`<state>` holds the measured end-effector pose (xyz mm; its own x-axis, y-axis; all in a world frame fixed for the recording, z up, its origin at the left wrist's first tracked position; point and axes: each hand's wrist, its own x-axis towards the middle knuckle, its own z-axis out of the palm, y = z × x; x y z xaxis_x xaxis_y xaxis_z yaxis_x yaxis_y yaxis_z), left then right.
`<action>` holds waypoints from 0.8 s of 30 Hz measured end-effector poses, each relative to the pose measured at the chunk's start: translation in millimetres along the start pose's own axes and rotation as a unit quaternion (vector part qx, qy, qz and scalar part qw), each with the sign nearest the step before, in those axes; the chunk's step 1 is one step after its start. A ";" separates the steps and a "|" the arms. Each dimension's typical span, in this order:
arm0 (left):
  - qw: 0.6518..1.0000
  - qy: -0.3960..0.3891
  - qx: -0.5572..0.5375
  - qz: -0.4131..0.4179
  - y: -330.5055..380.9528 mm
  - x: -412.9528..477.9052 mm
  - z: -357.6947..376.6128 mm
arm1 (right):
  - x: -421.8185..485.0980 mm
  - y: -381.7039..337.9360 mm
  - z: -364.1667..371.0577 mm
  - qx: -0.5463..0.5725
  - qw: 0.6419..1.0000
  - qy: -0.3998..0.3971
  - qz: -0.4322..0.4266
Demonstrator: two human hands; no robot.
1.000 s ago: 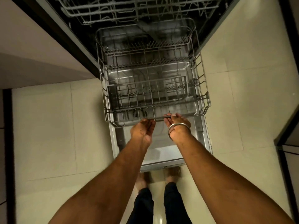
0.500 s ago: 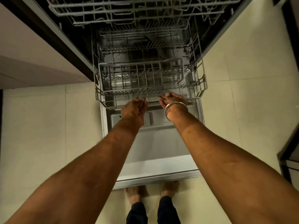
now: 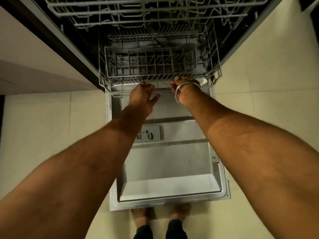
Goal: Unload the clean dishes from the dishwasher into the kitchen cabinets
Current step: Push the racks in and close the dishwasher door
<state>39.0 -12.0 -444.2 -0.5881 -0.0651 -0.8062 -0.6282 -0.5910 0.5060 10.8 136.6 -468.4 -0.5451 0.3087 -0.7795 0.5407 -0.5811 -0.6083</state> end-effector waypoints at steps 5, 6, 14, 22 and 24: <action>0.999 -0.035 0.015 0.004 13.4 8.9 13.2 | 15.7 -17.0 14.6 0.017 1.000 -0.002 0.025; 0.999 -0.040 0.018 0.004 16.6 10.7 16.3 | 17.7 -19.3 17.9 0.018 1.000 0.003 0.016; 0.995 -0.056 0.079 0.027 36.3 15.0 43.6 | 15.3 -32.5 19.3 -0.132 0.986 -0.086 -0.051; 0.989 -0.058 0.124 0.047 33.7 3.7 42.6 | 0.4 -34.9 2.5 -0.129 0.977 -0.155 -0.068; 0.988 -0.066 0.130 0.052 30.7 -2.4 39.1 | -4.1 -33.0 -4.4 -0.120 0.977 -0.162 -0.071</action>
<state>1.3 1.4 -414.7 -0.7064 0.0006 -0.7078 -0.6605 -0.3598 0.6589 -1.9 157.8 -445.8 -0.7790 0.0962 -0.6196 0.5582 -0.3437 -0.7551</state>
